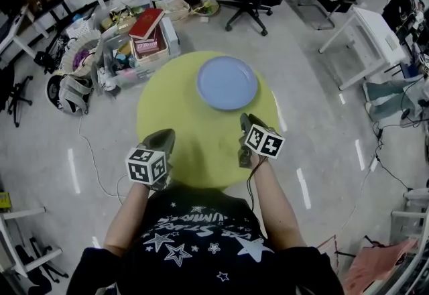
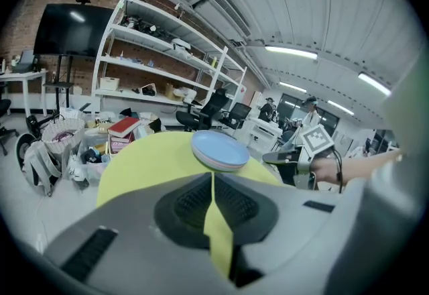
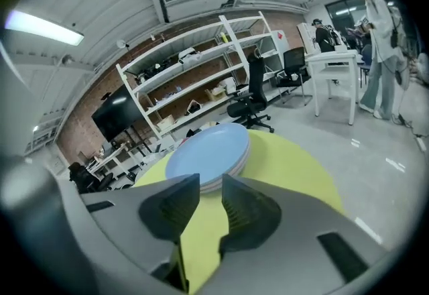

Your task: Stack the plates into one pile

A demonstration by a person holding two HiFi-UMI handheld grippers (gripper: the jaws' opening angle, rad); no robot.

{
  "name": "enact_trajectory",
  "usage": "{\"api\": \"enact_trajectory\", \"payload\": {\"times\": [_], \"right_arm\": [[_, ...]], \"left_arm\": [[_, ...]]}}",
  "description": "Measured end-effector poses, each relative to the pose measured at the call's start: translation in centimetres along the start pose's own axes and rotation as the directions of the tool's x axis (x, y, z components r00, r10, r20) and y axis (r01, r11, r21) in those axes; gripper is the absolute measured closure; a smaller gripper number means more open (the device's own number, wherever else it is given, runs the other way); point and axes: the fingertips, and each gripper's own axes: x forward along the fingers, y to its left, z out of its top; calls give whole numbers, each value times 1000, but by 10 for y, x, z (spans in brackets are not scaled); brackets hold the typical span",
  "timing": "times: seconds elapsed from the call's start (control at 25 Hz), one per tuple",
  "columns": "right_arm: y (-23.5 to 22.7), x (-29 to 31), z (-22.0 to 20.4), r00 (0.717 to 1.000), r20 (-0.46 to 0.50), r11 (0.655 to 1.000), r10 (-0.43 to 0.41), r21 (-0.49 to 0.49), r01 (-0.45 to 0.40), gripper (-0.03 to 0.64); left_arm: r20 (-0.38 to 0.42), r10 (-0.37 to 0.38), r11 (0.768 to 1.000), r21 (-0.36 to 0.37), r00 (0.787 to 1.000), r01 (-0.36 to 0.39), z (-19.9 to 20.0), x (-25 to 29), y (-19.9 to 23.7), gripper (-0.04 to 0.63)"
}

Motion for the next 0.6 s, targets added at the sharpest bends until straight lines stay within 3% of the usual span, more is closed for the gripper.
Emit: {"api": "enact_trajectory", "payload": {"times": [0.12, 0.32, 0.6], "right_arm": [[7, -16, 8, 998, 47, 996, 39, -80, -35, 561], [17, -35, 4, 992, 57, 978, 111, -182, -99, 592], [12, -44, -22, 982, 2, 964, 188, -191, -184, 598]], "left_arm": [[12, 15, 1000, -2, 1000, -15, -3, -7, -9, 571], [13, 56, 998, 4, 998, -57, -17, -15, -23, 571], [20, 90, 996, -30, 996, -90, -37, -29, -49, 571]]}}
